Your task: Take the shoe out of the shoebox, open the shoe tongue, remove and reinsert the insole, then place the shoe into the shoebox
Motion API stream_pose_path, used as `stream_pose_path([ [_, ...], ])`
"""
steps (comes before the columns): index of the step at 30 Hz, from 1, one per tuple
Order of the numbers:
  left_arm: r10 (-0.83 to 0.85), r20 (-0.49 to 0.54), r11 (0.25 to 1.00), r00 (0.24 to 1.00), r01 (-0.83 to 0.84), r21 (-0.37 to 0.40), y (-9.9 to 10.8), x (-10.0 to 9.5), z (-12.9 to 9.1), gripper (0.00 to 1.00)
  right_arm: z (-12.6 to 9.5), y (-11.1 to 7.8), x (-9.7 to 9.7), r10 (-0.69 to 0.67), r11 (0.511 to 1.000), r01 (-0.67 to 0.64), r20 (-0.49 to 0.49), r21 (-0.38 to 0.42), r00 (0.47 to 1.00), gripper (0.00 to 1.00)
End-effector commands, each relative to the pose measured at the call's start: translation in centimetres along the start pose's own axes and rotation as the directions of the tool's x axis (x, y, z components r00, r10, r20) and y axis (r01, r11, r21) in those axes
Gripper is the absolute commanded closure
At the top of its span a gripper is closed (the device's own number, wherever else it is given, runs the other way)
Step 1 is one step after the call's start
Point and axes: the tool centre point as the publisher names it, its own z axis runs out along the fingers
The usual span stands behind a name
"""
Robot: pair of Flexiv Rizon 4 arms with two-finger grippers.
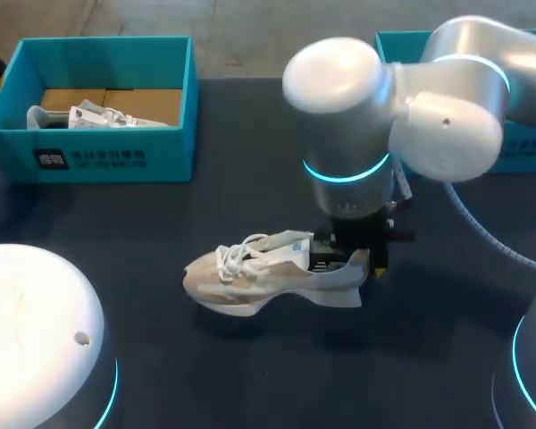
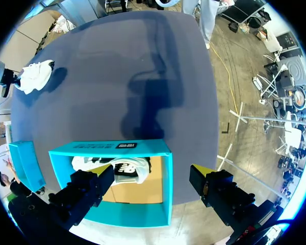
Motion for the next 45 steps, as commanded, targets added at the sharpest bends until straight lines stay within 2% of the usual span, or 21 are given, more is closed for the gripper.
stream_pose_path([
  [1,0.0,-0.003,1.0,1.0,0.0,-0.003,-0.1,0.0,0.0,0.0,0.6,-1.6,2.1,0.088,0.996,-0.088,0.023,-0.023,0.996,1.0],
  [14,0.0,-0.003,1.0,1.0,0.0,-0.003,-0.1,0.0,0.0,0.0,1.5,-3.0,2.7,0.087,0.995,-0.086,0.02,-0.052,0.996,1.0],
  [26,0.0,-0.003,1.0,1.0,0.0,-0.003,-0.1,0.0,0.0,0.0,3.2,-4.0,3.6,0.12,0.992,-0.121,-0.018,-0.032,0.993,1.0],
  [35,0.0,-0.003,1.0,1.0,0.0,-0.003,-0.1,0.0,0.0,0.0,3.7,-3.7,3.9,0.162,0.987,-0.162,-0.018,-0.022,0.987,1.0],
  [45,0.0,-0.003,1.0,1.0,0.0,-0.003,-0.1,0.0,0.0,0.0,4.4,-2.5,3.6,0.236,0.972,-0.236,-0.021,0.005,0.971,1.0],
])
